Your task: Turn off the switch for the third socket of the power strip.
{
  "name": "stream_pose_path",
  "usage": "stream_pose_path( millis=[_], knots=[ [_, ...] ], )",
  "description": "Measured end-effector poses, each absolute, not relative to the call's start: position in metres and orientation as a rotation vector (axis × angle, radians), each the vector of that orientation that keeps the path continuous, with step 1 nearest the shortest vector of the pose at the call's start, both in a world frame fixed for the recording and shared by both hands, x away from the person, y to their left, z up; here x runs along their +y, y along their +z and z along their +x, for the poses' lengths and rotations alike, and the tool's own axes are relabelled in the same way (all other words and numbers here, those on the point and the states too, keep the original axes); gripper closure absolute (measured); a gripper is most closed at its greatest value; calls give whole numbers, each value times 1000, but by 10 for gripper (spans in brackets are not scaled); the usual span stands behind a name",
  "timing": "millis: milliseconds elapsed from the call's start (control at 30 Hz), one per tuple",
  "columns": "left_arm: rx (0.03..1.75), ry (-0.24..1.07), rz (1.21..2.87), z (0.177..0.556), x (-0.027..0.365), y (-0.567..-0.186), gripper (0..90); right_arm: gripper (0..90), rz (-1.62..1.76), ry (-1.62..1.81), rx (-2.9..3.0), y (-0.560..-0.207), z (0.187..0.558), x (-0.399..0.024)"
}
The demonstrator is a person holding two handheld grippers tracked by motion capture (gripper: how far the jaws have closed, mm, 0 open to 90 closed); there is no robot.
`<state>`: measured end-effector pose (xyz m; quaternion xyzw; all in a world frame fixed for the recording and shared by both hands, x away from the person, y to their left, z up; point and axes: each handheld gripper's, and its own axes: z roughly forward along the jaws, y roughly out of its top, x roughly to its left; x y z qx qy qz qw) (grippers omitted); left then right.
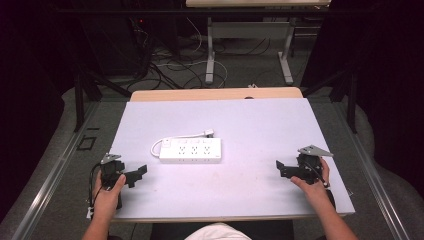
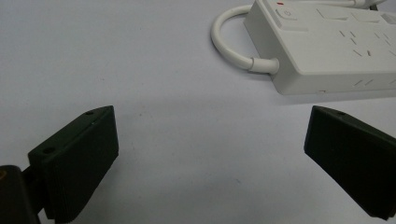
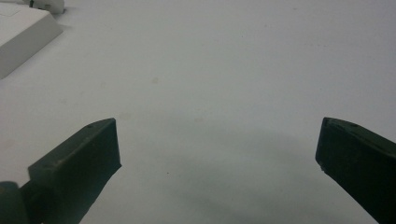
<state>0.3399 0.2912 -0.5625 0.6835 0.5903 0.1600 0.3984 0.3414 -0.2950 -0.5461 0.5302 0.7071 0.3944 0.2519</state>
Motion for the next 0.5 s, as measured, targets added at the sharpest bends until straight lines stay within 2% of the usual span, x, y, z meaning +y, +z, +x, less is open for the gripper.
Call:
stream_pose_path(
  millis=[500],
  knots=[
    [1491,398,1747,341,291,-564,29,0,1438,1066,1928,-548,343,-294]
  ],
)
